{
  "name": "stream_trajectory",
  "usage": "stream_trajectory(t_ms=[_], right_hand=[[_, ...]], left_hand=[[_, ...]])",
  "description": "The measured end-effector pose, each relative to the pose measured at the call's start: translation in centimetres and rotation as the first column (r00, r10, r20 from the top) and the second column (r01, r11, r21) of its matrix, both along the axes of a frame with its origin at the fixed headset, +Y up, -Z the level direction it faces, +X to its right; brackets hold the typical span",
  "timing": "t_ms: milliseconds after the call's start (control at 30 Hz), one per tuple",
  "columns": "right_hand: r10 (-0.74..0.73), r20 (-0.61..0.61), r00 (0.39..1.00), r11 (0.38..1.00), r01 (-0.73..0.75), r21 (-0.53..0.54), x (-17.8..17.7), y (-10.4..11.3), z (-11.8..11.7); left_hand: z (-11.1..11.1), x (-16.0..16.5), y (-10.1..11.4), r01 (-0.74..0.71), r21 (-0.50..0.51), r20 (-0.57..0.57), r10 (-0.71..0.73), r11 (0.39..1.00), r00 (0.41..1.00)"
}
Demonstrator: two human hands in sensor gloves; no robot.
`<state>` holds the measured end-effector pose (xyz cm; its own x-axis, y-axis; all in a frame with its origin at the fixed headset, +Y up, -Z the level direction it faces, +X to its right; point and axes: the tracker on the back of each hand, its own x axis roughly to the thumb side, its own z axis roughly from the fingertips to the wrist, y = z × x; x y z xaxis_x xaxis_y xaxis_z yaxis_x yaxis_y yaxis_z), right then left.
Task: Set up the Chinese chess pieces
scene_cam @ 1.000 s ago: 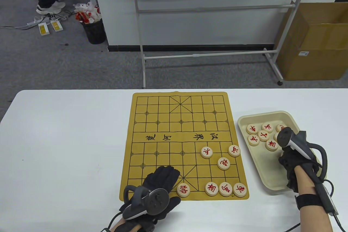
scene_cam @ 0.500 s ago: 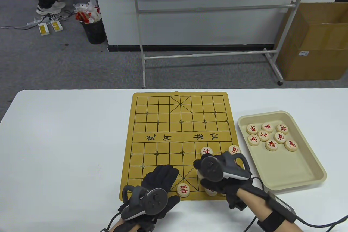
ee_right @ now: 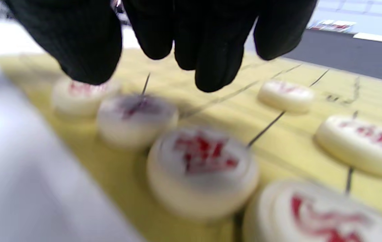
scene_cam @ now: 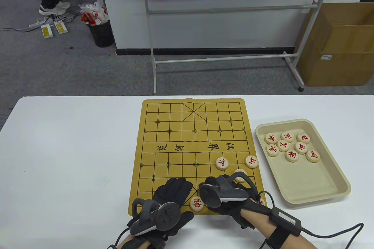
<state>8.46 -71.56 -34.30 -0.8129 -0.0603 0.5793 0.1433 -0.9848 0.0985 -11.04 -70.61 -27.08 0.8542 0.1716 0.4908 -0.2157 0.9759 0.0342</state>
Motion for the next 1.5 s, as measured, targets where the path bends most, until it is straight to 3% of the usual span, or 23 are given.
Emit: stream_trajectory(t_ms=[133, 200, 267, 400, 467, 533, 633, 733, 833, 1000, 1133, 1233, 1333, 1500], right_hand=[[-0.131, 0.157, 0.979, 0.988, 0.115, 0.103, 3.9, 4.3, -2.5], [-0.186, 0.271, 0.944, 0.978, 0.15, 0.147, 7.6, 6.2, -5.0], [-0.194, 0.379, 0.905, 0.977, 0.142, 0.159, 11.0, 6.9, -7.1], [-0.142, 0.603, 0.785, 0.985, 0.053, 0.163, 18.0, 6.3, -10.5], [-0.054, 0.696, 0.716, 0.996, -0.011, 0.09, 21.4, 4.6, -11.7], [0.031, 0.724, 0.689, 0.997, -0.069, 0.023, 23.1, 2.9, -12.2], [0.188, 0.719, 0.669, 0.978, -0.197, -0.072, 24.6, 0.2, -12.6], [0.201, 0.734, 0.648, 0.978, -0.177, -0.112, 25.2, -1.4, -12.9], [0.252, 0.744, 0.618, 0.968, -0.177, -0.181, 25.5, -2.2, -13.3], [0.251, 0.75, 0.612, 0.967, -0.185, -0.172, 25.5, -2.7, -13.6], [0.386, 0.743, 0.547, 0.922, -0.254, -0.292, 25.0, -2.7, -13.7], [0.386, 0.738, 0.553, 0.921, -0.278, -0.273, 24.6, -3.0, -13.6], [0.321, 0.746, 0.583, 0.947, -0.213, -0.24, 24.5, -3.1, -13.5], [0.288, 0.765, 0.577, 0.948, -0.283, -0.144, 24.2, -1.9, -12.2]], left_hand=[[0.0, 0.2, -0.1, 0.005, -0.002, 0.008, -0.005, 1.0, 1.0], [0.0, 0.3, -0.2, 0.008, -0.006, 0.011, -0.008, 1.0, 1.0], [0.1, 0.4, -0.2, 0.011, -0.008, 0.014, -0.011, 1.0, 1.0], [0.1, 0.4, -0.2, 0.009, -0.006, 0.013, -0.009, 1.0, 1.0], [0.0, 0.4, -0.3, 0.009, -0.008, 0.014, -0.009, 1.0, 1.0], [0.0, 0.5, -0.3, 0.011, -0.01, 0.016, -0.011, 1.0, 1.0], [0.1, 0.6, -0.4, 0.025, -0.008, 0.02, -0.025, 1.0, 0.999], [0.1, 0.7, -0.5, 0.029, -0.008, 0.023, -0.029, 1.0, 0.999], [0.1, 0.7, -0.5, 0.032, -0.012, 0.023, -0.032, 0.999, 0.999], [0.0, 0.6, -0.4, 0.028, -0.009, 0.018, -0.028, 1.0, 0.999], [0.0, 0.7, -0.5, 0.033, -0.013, 0.02, -0.033, 0.999, 0.999], [0.0, 0.7, -0.5, 0.033, -0.012, 0.02, -0.033, 0.999, 0.999], [0.0, 0.7, -0.5, 0.031, -0.011, 0.018, -0.031, 0.999, 0.999], [-0.1, 0.6, -0.5, 0.027, -0.013, 0.009, -0.027, 1.0, 1.0]])
